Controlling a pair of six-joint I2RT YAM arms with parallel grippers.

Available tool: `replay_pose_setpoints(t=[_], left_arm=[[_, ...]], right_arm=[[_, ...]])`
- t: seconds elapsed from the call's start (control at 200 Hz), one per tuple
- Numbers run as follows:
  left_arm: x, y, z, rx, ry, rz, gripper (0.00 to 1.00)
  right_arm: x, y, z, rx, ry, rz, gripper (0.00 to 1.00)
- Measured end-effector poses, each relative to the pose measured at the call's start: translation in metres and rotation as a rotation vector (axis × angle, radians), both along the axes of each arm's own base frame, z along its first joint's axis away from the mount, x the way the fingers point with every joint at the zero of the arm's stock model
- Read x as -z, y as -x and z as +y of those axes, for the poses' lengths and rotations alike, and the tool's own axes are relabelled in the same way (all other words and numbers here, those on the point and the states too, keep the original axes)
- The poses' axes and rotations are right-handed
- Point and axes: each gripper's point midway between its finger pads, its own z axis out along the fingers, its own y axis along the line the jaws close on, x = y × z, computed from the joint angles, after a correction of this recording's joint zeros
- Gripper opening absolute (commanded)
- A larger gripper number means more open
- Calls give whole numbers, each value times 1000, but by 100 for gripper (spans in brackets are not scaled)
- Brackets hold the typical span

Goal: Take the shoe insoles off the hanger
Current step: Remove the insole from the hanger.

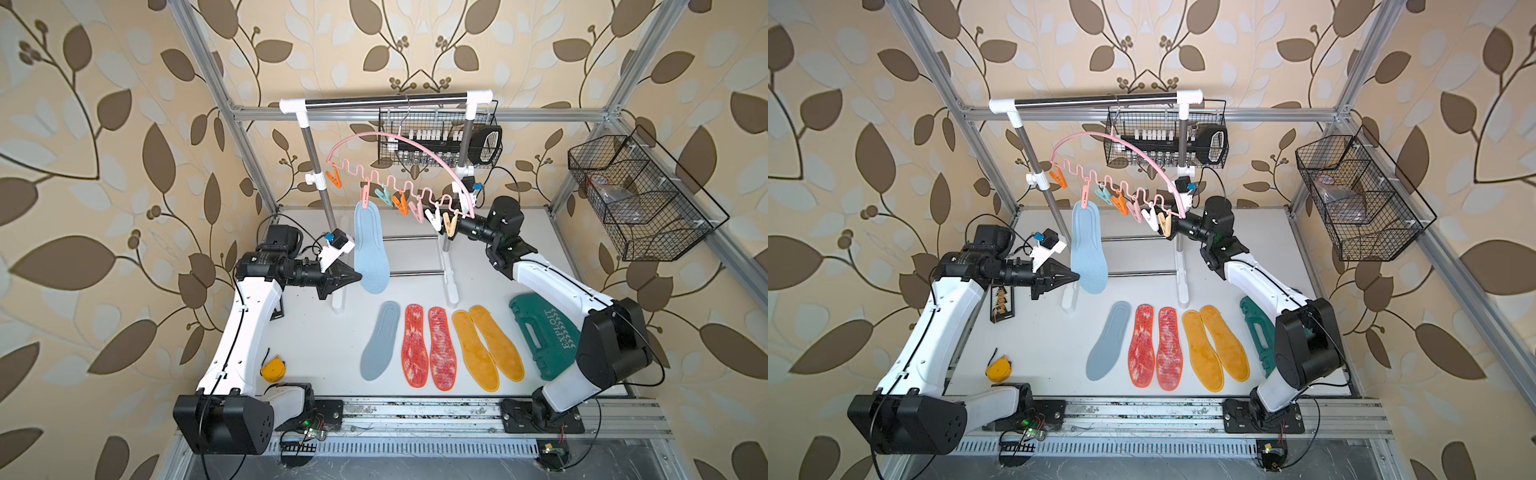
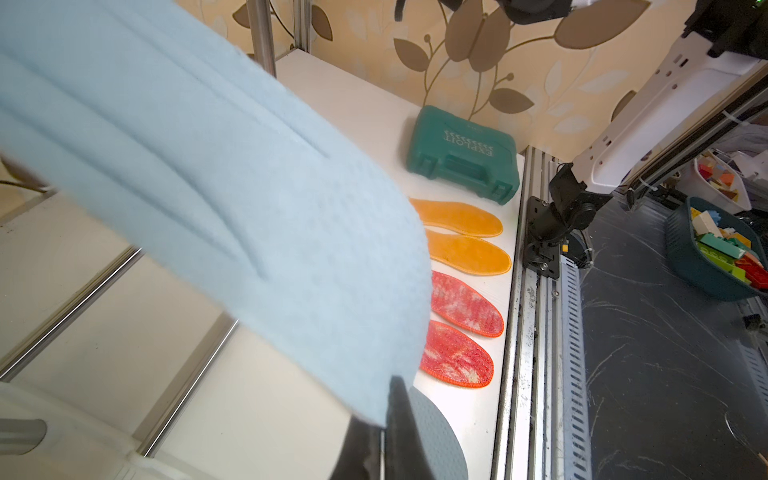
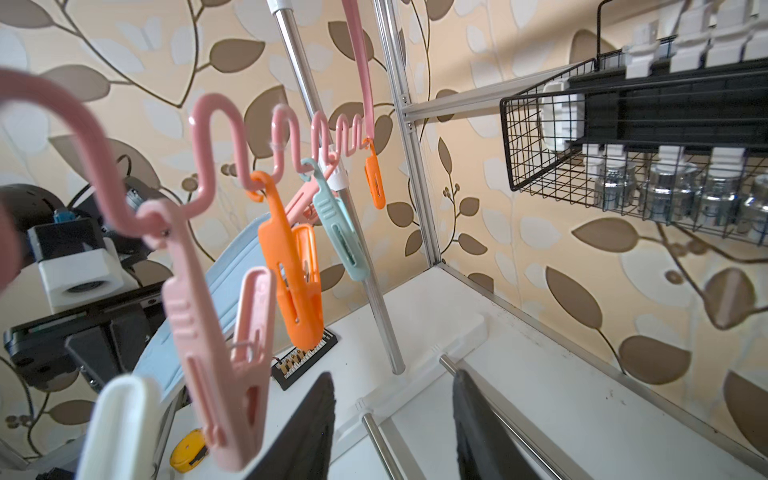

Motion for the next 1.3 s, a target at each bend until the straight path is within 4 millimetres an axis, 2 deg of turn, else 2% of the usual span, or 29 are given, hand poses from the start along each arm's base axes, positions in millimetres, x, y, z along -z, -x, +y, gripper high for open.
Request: replay_pose_setpoints(t=[0.26, 0.515, 0.975, 1.3], left_arm=[[-1, 2, -1, 11, 7, -2, 0], [0, 3, -1, 18, 4, -8, 0], [1, 5, -1, 20, 3, 2, 0], [0, 5, -1, 20, 3, 0, 0]], right_arm=[[3, -17, 22, -30, -26, 13, 44], [-15, -25, 42, -69, -60, -3, 44], [-23, -26, 77, -128, -72, 14, 43], [-14, -28, 100, -160, -81, 40, 43]])
